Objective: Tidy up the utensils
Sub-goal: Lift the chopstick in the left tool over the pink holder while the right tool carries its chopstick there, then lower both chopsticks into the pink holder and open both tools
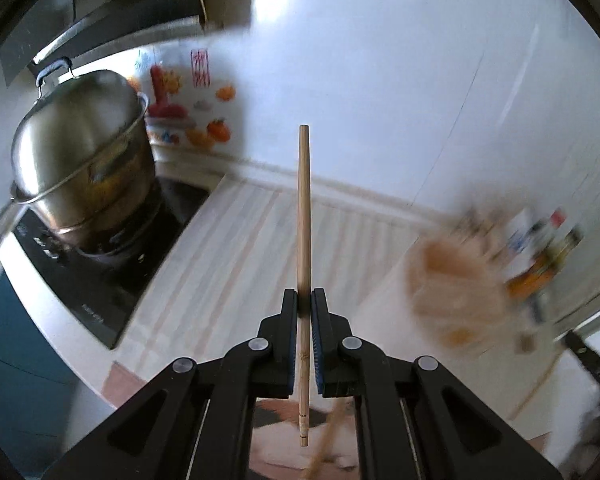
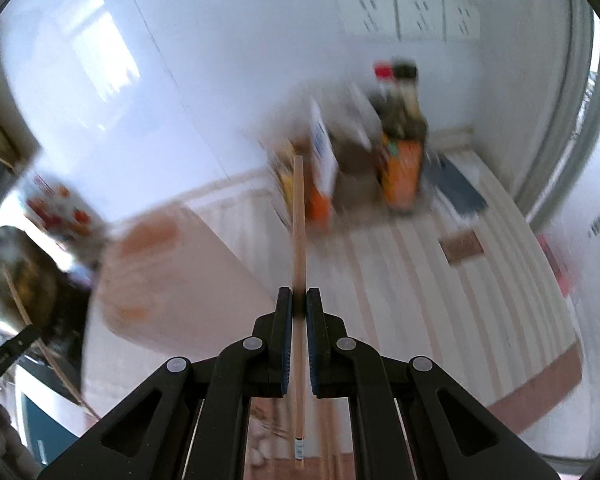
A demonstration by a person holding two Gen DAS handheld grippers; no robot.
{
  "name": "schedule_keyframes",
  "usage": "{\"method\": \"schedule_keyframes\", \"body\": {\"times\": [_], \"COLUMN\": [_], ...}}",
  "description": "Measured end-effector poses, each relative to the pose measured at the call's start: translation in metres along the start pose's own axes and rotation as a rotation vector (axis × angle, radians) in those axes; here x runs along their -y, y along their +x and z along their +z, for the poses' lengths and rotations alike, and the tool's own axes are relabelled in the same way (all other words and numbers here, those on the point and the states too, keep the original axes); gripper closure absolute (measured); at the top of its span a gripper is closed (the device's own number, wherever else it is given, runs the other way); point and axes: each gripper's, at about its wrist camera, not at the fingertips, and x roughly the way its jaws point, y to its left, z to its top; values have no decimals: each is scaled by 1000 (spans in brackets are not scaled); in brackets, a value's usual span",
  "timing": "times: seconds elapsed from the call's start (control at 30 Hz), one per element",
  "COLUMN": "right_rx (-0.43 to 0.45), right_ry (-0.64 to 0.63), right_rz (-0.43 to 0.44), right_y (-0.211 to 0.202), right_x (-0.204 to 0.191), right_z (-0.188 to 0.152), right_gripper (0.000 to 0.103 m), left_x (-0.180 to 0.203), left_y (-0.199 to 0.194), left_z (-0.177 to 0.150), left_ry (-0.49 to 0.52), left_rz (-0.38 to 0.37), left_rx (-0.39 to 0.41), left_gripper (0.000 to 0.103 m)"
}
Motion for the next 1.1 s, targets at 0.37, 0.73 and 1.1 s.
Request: {"method": "schedule_keyframes", "body": {"times": [0.37,0.73,1.1], "right_rx": [203,221,173], "right_ry": [58,107,46], "right_rz": [141,140,135], "right_y": [-46,27,62], "right_x": [-45,-83,-92], "right_z": [117,149,127], "right_gripper": [96,96,96], "left_x": [40,73,83], "left_y": [-38,67,94], "left_z": [93,102,84], "left_ry": [-145,-190,-88], "left_rz": [-196,-214,-171], "left_rx": [166,54,-7], "left_gripper": [99,99,99]}}
